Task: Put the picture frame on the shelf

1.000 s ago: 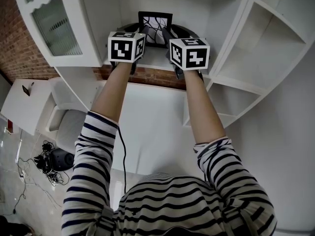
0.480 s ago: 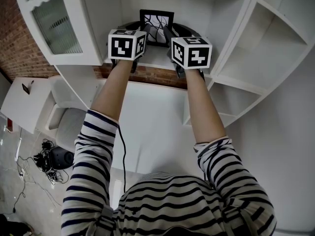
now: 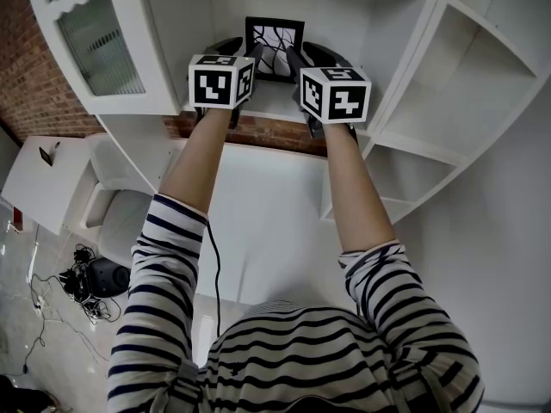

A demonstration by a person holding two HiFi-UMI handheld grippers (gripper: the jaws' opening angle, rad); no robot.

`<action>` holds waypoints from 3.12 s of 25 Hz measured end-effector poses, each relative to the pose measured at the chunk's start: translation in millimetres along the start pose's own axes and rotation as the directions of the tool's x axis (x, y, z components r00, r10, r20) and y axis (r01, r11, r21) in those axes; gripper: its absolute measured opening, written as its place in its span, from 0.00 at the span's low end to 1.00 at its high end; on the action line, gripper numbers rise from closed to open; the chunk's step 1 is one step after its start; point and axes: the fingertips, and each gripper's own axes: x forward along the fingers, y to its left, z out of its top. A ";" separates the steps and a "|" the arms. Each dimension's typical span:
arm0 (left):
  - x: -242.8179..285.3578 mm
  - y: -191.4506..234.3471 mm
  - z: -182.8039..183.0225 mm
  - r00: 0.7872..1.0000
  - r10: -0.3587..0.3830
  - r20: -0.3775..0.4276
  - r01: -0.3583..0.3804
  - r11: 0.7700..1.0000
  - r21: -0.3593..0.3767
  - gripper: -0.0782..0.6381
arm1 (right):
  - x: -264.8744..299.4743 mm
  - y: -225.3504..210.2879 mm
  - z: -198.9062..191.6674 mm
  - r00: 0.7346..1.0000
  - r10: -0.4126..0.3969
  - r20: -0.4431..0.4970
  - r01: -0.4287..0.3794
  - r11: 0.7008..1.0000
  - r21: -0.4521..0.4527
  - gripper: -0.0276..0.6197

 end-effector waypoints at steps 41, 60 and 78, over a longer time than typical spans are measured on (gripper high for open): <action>-117.9 -67.9 -10.6 0.989 -0.072 0.129 0.070 0.997 0.016 0.13 | -104.1 77.9 -6.3 0.992 0.059 0.112 -0.060 0.998 0.002 0.16; -210.9 -132.5 -54.7 0.973 -0.175 0.152 0.171 0.985 0.035 0.12 | -216.3 121.9 -50.3 0.977 0.141 0.159 -0.145 0.989 0.014 0.06; -285.7 -195.1 -159.3 0.945 -0.287 0.159 0.310 0.941 -0.138 0.12 | -284.3 182.4 -145.7 0.945 0.290 0.152 -0.305 0.949 0.086 0.05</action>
